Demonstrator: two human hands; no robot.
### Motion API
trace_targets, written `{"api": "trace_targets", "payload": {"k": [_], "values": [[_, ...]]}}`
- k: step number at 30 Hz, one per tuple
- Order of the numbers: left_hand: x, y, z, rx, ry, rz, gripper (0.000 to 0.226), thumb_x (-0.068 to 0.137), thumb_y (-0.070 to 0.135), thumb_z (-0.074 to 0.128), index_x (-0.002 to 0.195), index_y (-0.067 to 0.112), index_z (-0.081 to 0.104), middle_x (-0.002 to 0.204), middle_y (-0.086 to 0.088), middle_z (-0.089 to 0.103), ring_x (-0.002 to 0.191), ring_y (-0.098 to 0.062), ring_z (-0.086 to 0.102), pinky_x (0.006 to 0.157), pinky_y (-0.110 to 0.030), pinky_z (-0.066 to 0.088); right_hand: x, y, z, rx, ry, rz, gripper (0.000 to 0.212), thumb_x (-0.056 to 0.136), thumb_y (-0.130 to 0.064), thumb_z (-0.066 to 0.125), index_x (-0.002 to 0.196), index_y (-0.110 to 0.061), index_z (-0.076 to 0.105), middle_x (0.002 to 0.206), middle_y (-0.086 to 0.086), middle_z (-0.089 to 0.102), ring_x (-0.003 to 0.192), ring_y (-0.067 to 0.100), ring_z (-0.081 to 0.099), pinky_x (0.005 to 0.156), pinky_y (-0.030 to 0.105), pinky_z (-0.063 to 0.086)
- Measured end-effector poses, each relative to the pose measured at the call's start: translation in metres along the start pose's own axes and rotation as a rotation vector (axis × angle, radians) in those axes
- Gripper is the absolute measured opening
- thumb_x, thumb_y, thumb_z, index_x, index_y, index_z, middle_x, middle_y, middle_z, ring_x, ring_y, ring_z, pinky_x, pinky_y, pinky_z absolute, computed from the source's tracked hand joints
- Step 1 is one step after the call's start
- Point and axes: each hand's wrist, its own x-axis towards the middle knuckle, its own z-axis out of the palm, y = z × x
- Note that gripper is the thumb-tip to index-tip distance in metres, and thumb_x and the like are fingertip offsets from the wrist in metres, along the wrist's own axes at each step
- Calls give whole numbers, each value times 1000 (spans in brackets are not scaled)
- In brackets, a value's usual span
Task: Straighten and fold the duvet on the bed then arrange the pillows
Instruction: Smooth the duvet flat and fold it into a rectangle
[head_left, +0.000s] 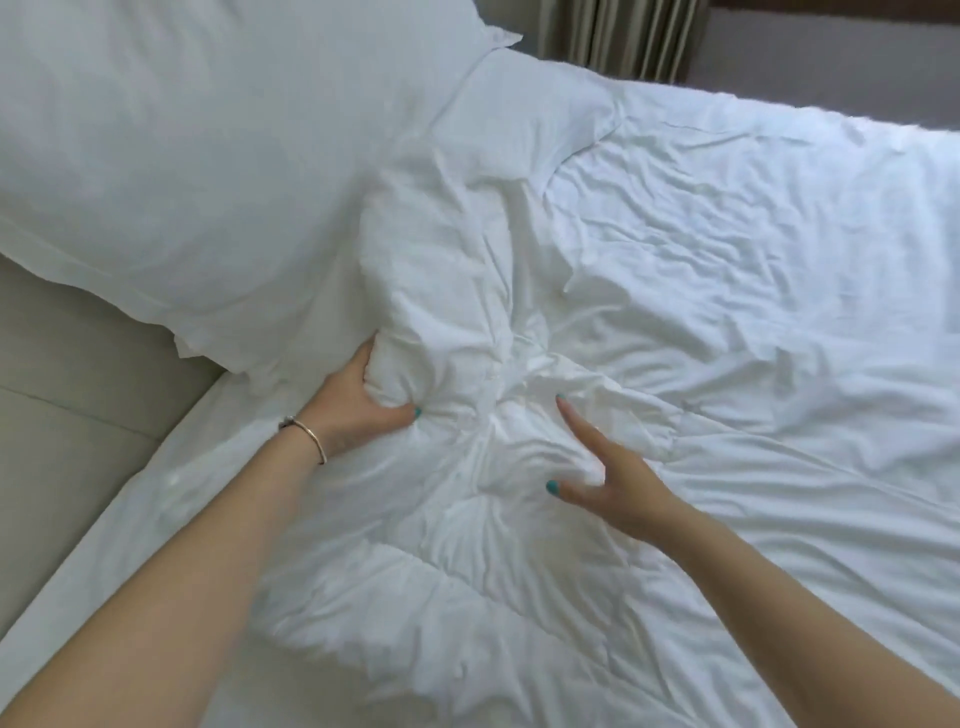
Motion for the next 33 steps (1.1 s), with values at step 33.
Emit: {"api": "trace_targets", "payload": {"k": [33], "values": [[-306, 340, 477, 369, -836, 56, 71, 95, 37, 52, 151, 43, 9, 152, -5, 28, 135, -24, 39, 110, -30, 33, -432, 235, -183, 805, 587, 529, 49, 100, -47, 40, 145, -51, 22, 143, -2, 48, 111, 11, 58, 103, 36, 43]]}}
